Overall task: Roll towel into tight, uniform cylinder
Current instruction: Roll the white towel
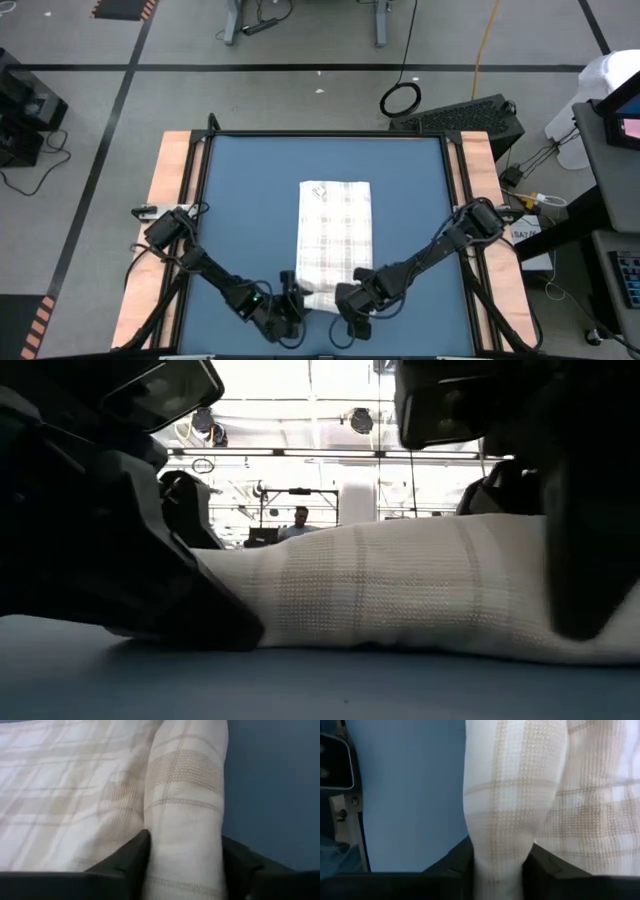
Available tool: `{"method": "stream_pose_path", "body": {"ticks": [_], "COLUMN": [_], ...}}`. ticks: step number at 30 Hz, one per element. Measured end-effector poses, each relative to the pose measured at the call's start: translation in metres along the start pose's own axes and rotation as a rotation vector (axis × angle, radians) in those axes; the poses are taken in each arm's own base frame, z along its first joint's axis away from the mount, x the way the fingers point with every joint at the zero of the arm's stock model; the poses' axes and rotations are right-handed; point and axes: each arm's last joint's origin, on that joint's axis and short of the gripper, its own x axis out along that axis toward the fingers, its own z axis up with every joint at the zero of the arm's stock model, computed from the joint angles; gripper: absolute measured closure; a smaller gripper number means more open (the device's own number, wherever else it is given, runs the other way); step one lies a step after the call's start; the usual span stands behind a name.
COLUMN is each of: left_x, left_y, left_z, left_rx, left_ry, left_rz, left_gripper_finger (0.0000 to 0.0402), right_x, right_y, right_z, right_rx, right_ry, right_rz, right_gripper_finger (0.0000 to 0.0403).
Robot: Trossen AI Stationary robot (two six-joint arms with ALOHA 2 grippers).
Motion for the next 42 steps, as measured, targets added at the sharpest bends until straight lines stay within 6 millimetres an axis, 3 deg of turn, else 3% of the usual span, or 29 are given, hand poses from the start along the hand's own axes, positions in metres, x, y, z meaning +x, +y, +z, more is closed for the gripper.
{"method": "stream_pose_path", "body": {"ticks": [5,9,13,20,29,42], "left_x": [0.001,0.001,0.004,0.013,0.017,0.017], "left_y": [0.0,0.001,0.002,0.011,0.017,0.017], "left_z": [0.0,0.0,0.003,0.007,0.009,0.008], "left_rx": [0.013,-0.032,-0.09,-0.212,-0.305,-0.359], "left_ry": [0.011,0.02,0.037,0.098,0.143,0.151], "left_rz": [-0.024,-0.034,-0.101,-0.157,-0.197,-0.194], "left_gripper_finger": [0.0299,0.0333,0.0332,0.0326,0.0325,0.0324], "right_x": [-0.013,-0.029,-0.041,-0.038,-0.019,-0.017], "right_y": [0.007,0.025,0.043,0.069,0.073,0.059], "right_z": [-0.006,-0.013,-0.028,-0.061,-0.079,-0.074], "right_rx": [0.014,-0.07,-0.157,-0.23,-0.286,-0.252], "right_ry": [0.039,0.029,-0.046,-0.233,-0.307,-0.214], "right_rz": [-0.045,-0.125,-0.25,-0.351,-0.463,-0.497], "right_gripper_finger": [0.0241,0.0203,0.0184,0.0179,0.0179,0.0179]}}
